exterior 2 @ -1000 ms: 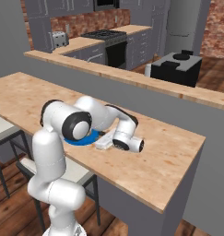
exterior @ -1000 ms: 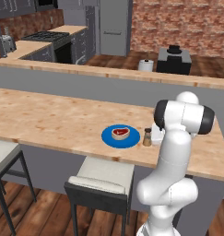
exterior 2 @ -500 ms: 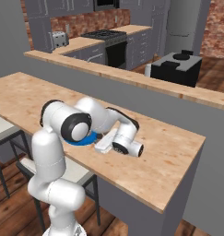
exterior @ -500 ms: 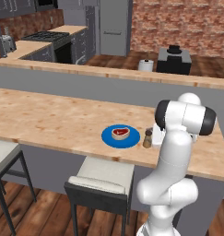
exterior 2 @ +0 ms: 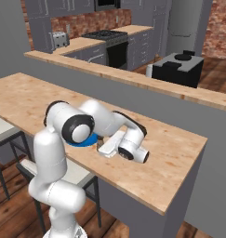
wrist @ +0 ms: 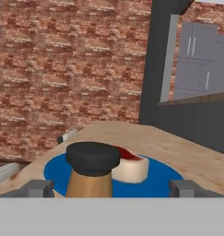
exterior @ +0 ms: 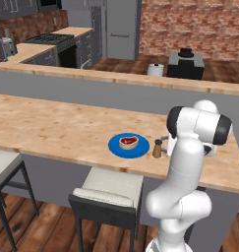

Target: Retrieve the shaker from the cabinet and place it next the steak on a plate on the dining table.

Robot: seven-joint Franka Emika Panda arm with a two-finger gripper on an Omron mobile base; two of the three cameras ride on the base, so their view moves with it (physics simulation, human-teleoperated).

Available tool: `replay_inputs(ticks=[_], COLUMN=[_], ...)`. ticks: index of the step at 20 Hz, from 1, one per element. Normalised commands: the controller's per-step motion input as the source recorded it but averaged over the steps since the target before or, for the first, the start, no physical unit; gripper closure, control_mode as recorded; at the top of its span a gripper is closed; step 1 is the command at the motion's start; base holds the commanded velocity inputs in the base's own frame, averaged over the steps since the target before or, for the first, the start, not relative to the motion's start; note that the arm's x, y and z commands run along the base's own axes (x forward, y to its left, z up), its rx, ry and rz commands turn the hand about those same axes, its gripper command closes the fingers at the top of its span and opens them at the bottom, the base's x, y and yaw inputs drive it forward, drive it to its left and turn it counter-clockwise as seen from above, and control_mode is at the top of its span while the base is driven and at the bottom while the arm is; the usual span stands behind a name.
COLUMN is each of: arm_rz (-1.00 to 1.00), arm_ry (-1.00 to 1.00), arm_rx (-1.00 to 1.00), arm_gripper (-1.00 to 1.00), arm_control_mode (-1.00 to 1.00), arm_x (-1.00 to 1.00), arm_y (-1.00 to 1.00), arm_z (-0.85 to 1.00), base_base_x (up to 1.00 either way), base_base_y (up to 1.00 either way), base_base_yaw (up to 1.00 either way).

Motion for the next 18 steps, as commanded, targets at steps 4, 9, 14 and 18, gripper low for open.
replay_inputs(ticks=[4, 9, 14, 18], arm_rz=[0.0, 0.0, 0.0, 0.0], arm_ry=[-0.11, -0.18, -0.21, -0.26], arm_rx=[0.09, 0.08, 0.05, 0.0], arm_gripper=[-1.0, -1.0, -1.0, -1.0], arm_control_mode=[-1.0, -1.0, -1.0, -1.0], arm_x=[-0.23, -0.29, -0.45, -0.51], arm_y=[-0.35, -0.25, -0.15, -0.04], arm_z=[0.12, 0.33, 0.57, 0.94], base_base_x=[0.0, 0.0, 0.0, 0.0], base_base_y=[0.0, 0.0, 0.0, 0.0], base_base_yaw=[0.0, 0.0, 0.0, 0.0])
